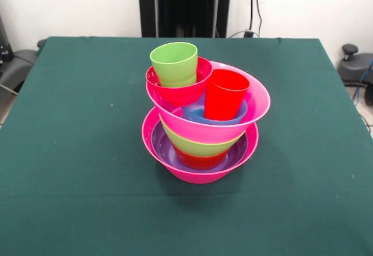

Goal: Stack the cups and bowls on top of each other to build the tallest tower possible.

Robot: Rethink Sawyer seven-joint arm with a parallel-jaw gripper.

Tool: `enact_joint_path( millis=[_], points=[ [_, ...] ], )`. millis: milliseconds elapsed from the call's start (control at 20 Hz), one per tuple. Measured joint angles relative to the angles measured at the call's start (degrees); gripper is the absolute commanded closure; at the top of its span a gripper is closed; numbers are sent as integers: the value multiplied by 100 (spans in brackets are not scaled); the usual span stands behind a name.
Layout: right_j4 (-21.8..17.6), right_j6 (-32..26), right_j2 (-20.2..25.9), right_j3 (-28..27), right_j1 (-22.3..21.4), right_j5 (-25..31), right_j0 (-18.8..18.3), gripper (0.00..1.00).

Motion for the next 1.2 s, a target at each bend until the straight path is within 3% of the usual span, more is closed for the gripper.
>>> enact_joint_path(
  millis=[600, 1200],
  points=[
    [-2, 0, 144, -474, 244, -8, -485, 100],
    [-296, 0, 84, -908, 973, 39, -649, 100]
  ],
)
